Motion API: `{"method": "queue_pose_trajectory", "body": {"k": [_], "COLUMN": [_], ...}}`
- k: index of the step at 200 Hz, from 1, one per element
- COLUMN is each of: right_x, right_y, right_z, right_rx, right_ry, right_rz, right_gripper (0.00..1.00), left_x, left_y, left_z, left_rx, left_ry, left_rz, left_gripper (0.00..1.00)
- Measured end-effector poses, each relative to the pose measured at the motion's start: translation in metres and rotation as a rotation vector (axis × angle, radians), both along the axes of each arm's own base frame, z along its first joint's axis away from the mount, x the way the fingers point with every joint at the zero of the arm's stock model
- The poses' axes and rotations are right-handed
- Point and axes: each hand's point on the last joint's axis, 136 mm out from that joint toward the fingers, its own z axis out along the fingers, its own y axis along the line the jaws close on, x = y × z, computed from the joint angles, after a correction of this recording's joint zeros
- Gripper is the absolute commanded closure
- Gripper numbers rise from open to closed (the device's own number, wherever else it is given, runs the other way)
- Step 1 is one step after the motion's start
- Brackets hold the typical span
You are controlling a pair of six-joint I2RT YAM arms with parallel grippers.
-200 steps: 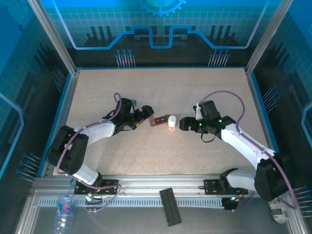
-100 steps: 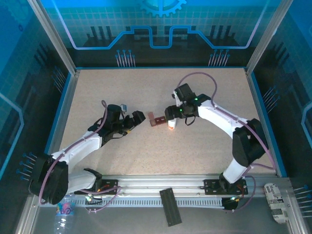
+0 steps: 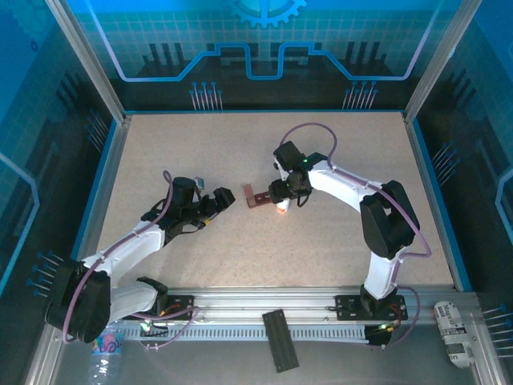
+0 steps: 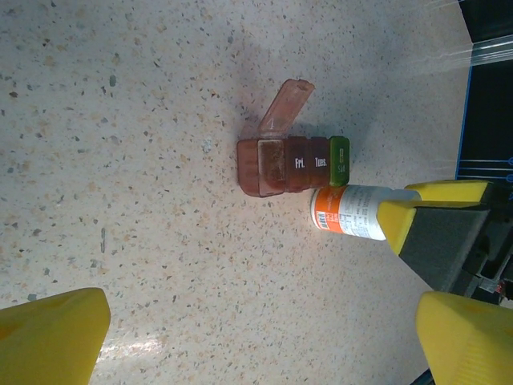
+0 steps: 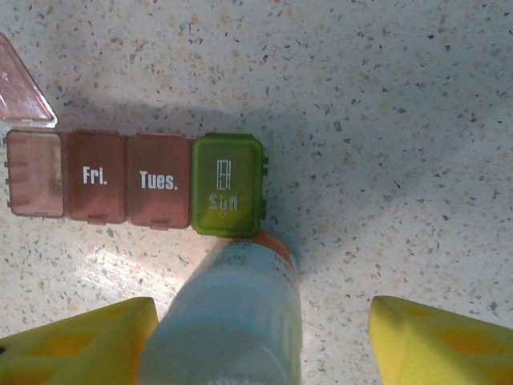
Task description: Sort the pills into containers
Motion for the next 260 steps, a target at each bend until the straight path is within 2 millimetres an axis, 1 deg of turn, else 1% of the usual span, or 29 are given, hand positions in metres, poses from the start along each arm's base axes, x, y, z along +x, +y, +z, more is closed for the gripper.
{"method": "queue_pose_trajectory", "body": {"k": [31, 49, 67, 83, 90, 104, 114, 125, 150, 169, 182, 202, 214, 236, 251, 260], "right_x": [0.001, 0.001, 0.000, 0.001, 0.001, 0.002, 0.001, -0.001, -0.015, -0.025, -0.029, -0.031, -0.029, -0.023, -0.022, -0.021], "right_y": [0.002, 0.003, 0.003, 0.003, 0.003, 0.004, 0.005, 0.004, -0.002, -0.006, -0.006, -0.007, -0.008, -0.009, -0.006, -0.001], "right_z": [-0.005, -0.009, -0.011, -0.011, -0.010, -0.010, -0.009, -0.009, -0.006, 0.008, 0.025, 0.053, 0.066, 0.079, 0.089, 0.098], "right_rx": [-0.001, -0.002, -0.004, -0.004, 0.000, 0.004, 0.010, 0.017, 0.029, 0.057, 0.098, 0.181, 0.236, 0.321, 0.376, 0.412], "right_ry": [0.013, 0.022, 0.027, 0.026, 0.023, 0.017, 0.016, 0.014, 0.024, 0.010, -0.014, -0.049, -0.053, -0.035, -0.019, -0.014], "right_rz": [0.003, 0.001, 0.003, 0.003, 0.003, 0.013, 0.008, 0.011, 0.012, 0.010, 0.009, 0.005, -0.001, -0.008, 0.002, 0.021], "right_gripper": [0.40, 0.47, 0.49, 0.57, 0.64, 0.73, 0.76, 0.77, 0.78, 0.78, 0.77, 0.77, 0.77, 0.77, 0.77, 0.77], "left_x": [0.000, -0.001, -0.001, -0.001, -0.001, -0.001, -0.001, -0.001, -0.002, -0.004, -0.004, -0.005, -0.003, 0.003, 0.007, 0.007], "left_y": [-0.001, -0.001, -0.001, -0.001, -0.001, -0.001, -0.001, -0.002, -0.002, 0.000, 0.001, -0.002, -0.009, -0.032, -0.049, -0.060], "left_z": [0.000, 0.000, 0.000, 0.000, 0.000, 0.000, 0.000, 0.000, 0.000, -0.001, 0.001, 0.014, 0.025, 0.045, 0.051, 0.051], "left_rx": [-0.004, -0.004, -0.005, -0.006, -0.006, -0.006, -0.006, -0.008, -0.008, 0.011, 0.042, 0.108, 0.155, 0.225, 0.269, 0.295], "left_ry": [0.001, 0.001, 0.001, 0.002, 0.002, 0.002, 0.002, 0.003, 0.006, 0.017, 0.004, -0.056, -0.111, -0.219, -0.277, -0.305], "left_rz": [-0.005, -0.005, -0.005, -0.004, -0.004, -0.004, -0.004, -0.007, -0.012, -0.018, -0.032, -0.096, -0.155, -0.282, -0.372, -0.430], "left_gripper": [0.01, 0.01, 0.01, 0.01, 0.01, 0.01, 0.01, 0.01, 0.01, 0.01, 0.01, 0.01, 0.01, 0.01, 0.01, 0.01]}}
